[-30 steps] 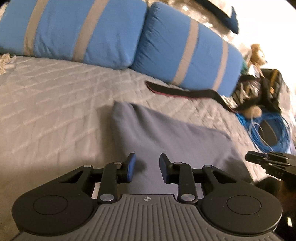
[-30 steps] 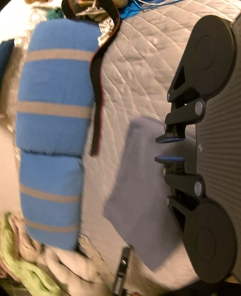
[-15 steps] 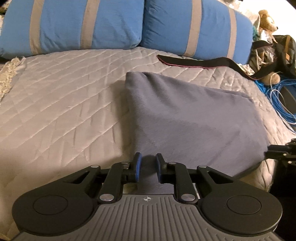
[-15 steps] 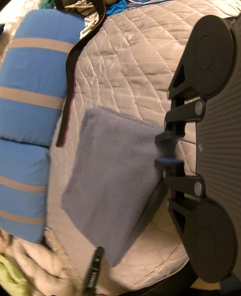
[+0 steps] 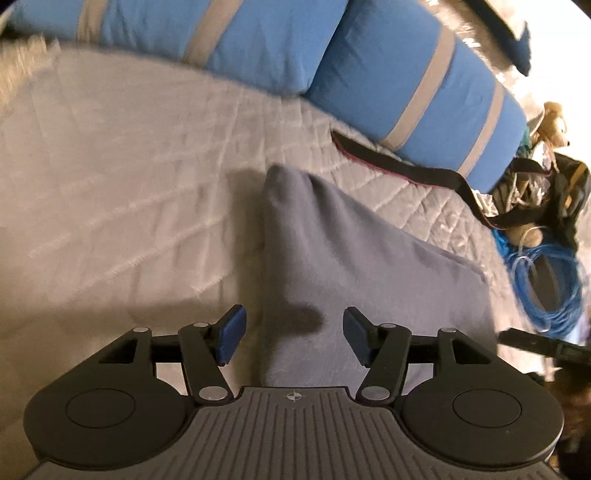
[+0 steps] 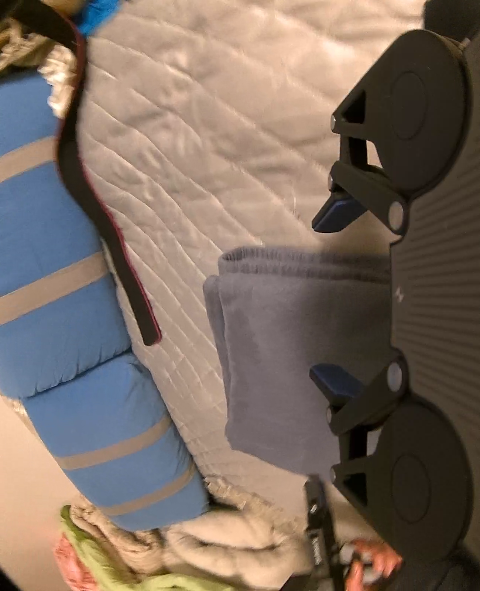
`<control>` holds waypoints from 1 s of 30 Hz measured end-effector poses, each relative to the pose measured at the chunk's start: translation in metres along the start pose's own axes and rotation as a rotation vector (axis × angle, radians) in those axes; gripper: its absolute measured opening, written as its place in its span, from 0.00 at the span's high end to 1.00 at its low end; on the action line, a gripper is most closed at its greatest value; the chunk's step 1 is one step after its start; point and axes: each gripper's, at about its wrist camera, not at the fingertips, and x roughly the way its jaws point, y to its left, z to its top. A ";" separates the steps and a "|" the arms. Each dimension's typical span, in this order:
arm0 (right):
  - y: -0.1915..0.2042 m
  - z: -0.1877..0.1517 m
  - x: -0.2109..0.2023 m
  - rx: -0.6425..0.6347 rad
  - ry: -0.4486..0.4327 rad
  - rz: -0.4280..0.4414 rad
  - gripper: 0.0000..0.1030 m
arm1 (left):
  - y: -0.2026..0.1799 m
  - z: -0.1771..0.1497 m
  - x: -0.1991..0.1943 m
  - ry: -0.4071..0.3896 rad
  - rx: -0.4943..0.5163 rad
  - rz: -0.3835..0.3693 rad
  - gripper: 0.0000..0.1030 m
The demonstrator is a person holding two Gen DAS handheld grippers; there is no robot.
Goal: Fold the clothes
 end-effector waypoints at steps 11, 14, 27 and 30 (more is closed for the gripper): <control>-0.002 0.037 0.044 -0.085 -0.061 -0.178 0.43 | 0.014 0.004 0.021 0.001 -0.028 -0.054 0.45; -0.005 0.036 0.049 -0.087 -0.048 -0.179 0.43 | 0.017 0.007 0.021 0.003 -0.046 -0.069 0.45; -0.031 0.016 0.048 0.168 0.160 0.118 0.29 | 0.036 0.010 0.032 0.081 -0.204 -0.224 0.45; -0.040 0.012 0.051 0.244 0.175 0.154 0.50 | 0.039 0.010 0.036 0.092 -0.221 -0.231 0.60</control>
